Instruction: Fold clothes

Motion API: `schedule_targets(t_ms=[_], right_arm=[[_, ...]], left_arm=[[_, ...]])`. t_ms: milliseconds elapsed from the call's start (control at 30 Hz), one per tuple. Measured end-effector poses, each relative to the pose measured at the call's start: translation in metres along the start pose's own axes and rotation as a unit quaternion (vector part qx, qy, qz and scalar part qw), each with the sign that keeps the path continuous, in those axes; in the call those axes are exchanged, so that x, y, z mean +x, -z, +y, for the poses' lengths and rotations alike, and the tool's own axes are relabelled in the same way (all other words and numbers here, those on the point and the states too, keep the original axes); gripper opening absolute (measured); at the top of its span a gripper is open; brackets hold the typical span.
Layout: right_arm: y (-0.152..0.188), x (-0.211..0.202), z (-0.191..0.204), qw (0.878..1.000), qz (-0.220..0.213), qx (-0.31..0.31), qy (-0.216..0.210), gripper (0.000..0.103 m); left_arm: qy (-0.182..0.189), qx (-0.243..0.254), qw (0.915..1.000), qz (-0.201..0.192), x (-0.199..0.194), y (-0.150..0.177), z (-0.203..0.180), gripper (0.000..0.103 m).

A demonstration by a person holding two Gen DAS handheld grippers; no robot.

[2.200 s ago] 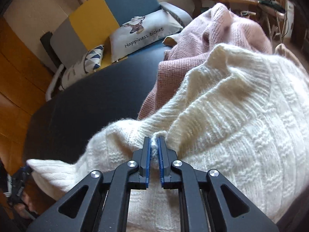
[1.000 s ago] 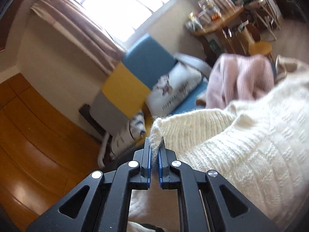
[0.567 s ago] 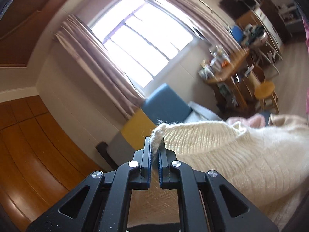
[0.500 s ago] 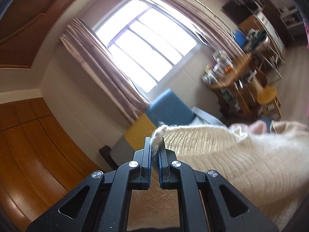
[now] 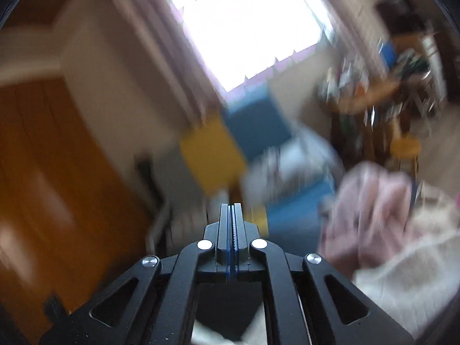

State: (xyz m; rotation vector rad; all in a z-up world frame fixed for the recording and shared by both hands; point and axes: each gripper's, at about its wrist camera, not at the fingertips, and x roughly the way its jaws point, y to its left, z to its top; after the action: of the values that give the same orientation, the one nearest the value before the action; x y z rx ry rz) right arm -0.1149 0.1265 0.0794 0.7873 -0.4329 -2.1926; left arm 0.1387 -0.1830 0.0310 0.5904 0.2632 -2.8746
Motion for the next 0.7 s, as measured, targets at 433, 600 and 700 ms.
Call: schedule_targets(t_ms=[433,600,700], right_arm=[[0.181,0.072,-0.083,0.974,0.195,0.093,0.062,0.015],[0.210,0.072,-0.073,0.972,0.207,0.090,0.071,0.022],[0.216,0.066,-0.078,0.971,0.204,0.099,0.079,0.022]], left_arm=[[0.096,0.055,0.9781,0.176,0.062,0.085,0.014,0.024],[0.136,0.133,0.9637,0.187,0.078,0.077,-0.011,0.029],[0.128,0.148,0.9540,0.227,0.102,0.074,-0.006,0.029]])
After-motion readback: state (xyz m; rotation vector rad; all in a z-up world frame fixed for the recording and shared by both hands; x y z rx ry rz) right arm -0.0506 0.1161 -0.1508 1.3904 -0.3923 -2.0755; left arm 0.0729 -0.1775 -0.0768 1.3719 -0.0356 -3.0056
